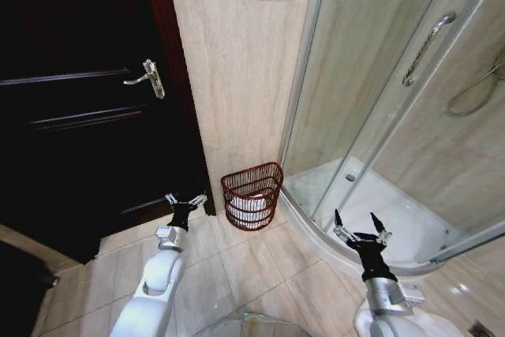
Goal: Discard the used towel into the hamper.
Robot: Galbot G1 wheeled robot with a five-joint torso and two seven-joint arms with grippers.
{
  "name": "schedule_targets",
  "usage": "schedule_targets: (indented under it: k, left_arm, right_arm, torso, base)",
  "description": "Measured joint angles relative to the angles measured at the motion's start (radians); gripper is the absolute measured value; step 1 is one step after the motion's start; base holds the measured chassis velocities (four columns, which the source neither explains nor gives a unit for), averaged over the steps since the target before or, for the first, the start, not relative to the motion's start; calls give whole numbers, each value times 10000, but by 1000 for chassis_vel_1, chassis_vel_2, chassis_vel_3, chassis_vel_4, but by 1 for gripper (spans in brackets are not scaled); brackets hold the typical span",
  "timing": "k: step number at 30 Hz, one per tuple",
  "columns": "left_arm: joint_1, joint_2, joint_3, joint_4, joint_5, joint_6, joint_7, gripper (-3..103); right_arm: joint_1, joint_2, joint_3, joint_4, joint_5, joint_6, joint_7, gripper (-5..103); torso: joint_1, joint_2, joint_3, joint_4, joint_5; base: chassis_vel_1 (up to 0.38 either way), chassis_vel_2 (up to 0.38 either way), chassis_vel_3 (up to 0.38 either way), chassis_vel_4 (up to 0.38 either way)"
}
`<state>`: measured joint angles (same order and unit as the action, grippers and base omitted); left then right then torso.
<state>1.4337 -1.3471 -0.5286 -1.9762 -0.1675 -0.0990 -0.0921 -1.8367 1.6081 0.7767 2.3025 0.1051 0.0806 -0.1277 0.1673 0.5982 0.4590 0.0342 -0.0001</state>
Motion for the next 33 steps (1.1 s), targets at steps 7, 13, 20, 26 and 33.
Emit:
schedule_targets:
  k: [7, 13, 20, 26, 33]
  left_arm:
    - [-52, 46, 56, 107, -7, -104, -11, 100]
    - [-149, 24, 181, 208, -8, -107, -15, 100]
    - [-230, -2, 247, 307, -4, -138, -15, 100]
    - [-346, -18, 309, 310, 17, -123, 0, 100]
    - [-361, -99, 388, 340, 71, -109, 21, 100]
  right_arm:
    - [-71, 0, 10, -19, -34, 118, -2, 100]
    - [-72, 0, 10, -133, -128, 166, 6, 100]
    - [-53, 0, 28, -171, -241, 170, 13, 100]
    - [18, 0, 3, -244, -350, 169, 12, 100]
    - [66, 0, -12, -326, -383, 144, 10, 100]
  torso:
    - [0, 0, 0, 0, 0]
    - [-1, 0, -1, 0, 0]
    - [-1, 0, 0, 1, 0]
    - [-1, -1, 0, 0, 1]
    - [-1, -1, 0, 0, 0]
  base:
    - [33, -42, -44, 37]
    - [92, -92, -99, 91]
    - [65, -73, -70, 73]
    - [57, -62, -69, 61]
    - [103, -91, -96, 96]
